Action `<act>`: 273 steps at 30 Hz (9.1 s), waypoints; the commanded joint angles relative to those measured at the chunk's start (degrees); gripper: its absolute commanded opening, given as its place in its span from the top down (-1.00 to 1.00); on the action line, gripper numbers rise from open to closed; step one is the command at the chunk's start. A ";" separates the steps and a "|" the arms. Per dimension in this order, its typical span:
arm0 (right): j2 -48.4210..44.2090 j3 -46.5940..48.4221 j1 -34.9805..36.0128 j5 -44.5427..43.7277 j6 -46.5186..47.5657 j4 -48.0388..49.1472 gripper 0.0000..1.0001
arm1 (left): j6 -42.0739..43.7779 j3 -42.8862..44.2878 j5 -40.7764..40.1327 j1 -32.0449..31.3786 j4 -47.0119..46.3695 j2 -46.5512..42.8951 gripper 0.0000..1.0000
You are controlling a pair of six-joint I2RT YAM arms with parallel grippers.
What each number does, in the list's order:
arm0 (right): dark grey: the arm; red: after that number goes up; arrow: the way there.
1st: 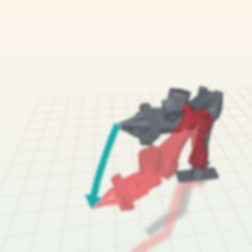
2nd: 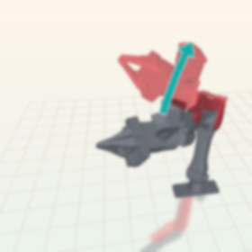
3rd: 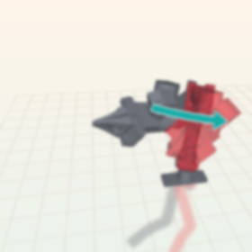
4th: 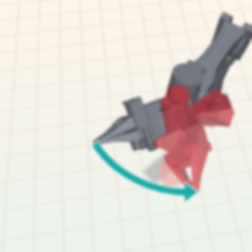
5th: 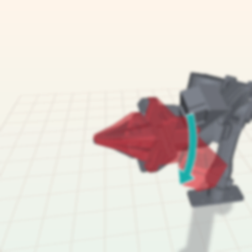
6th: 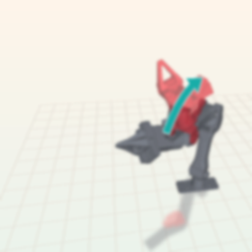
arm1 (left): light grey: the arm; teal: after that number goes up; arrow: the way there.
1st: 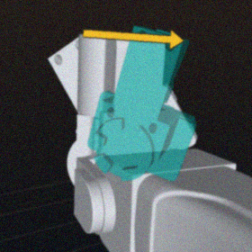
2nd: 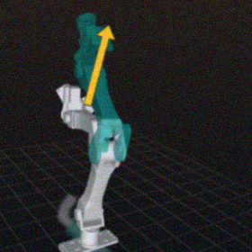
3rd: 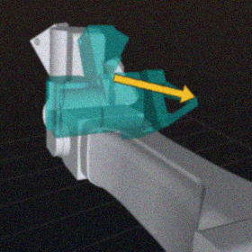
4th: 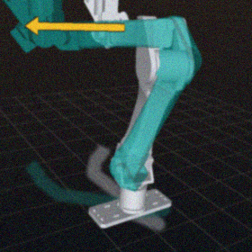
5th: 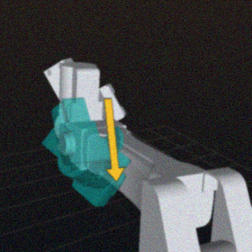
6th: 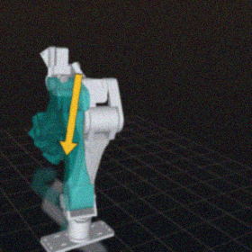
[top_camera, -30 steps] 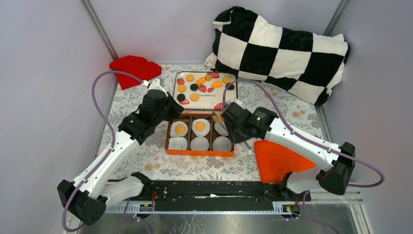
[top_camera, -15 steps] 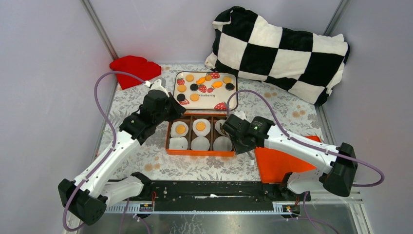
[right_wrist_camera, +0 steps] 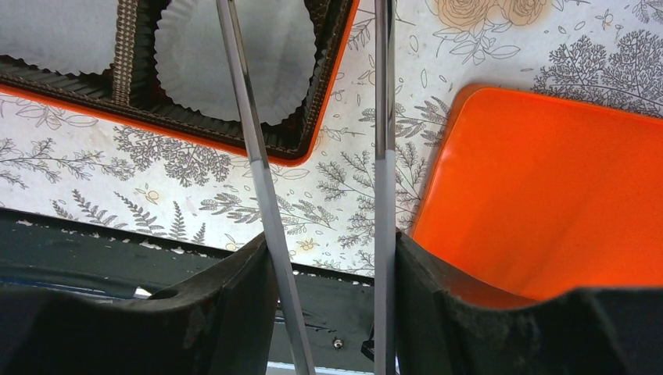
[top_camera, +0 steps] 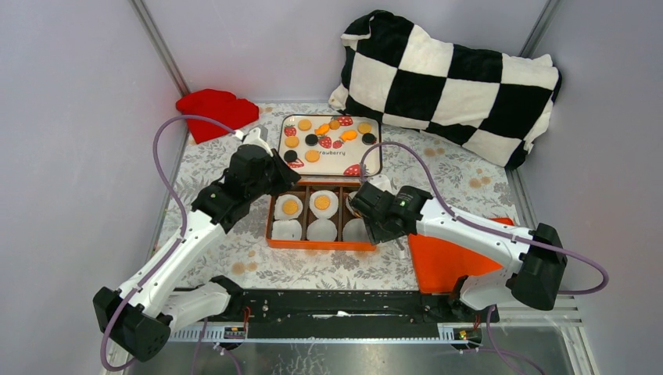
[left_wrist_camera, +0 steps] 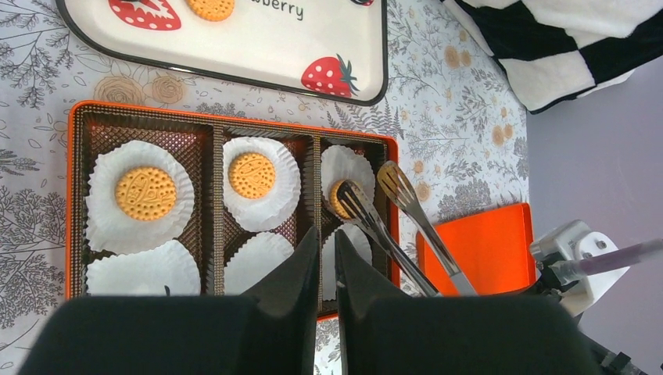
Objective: Pack the cookies
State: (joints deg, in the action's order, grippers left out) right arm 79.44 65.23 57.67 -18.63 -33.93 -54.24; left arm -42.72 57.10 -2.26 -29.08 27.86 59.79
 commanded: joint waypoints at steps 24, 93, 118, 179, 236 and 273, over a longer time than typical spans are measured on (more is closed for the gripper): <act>36.81 41.59 -7.89 -1.17 19.28 9.20 0.00 | 2.45 2.99 -1.09 8.48 2.60 -1.92 0.63; 17.93 24.44 11.94 10.71 17.09 3.57 1.00 | 1.52 0.09 9.46 17.91 -0.65 2.76 0.70; 22.31 27.79 13.35 12.14 16.52 5.43 -0.05 | 3.86 -0.63 11.14 18.09 -0.24 0.21 0.62; 43.13 55.88 -9.18 3.68 28.89 8.66 1.00 | 5.05 4.75 6.39 20.01 5.02 -2.41 0.59; 7.29 26.40 11.23 -14.15 11.11 3.83 -0.01 | 3.98 -1.84 15.21 20.13 -4.05 -2.46 0.59; 62.49 68.43 -14.70 5.88 27.49 10.64 0.05 | 6.63 3.54 6.03 20.86 2.22 -1.53 0.56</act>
State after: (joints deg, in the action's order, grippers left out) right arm 140.07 129.21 42.83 -15.29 -7.29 -41.78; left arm -37.54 59.13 4.62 -8.93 30.22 58.28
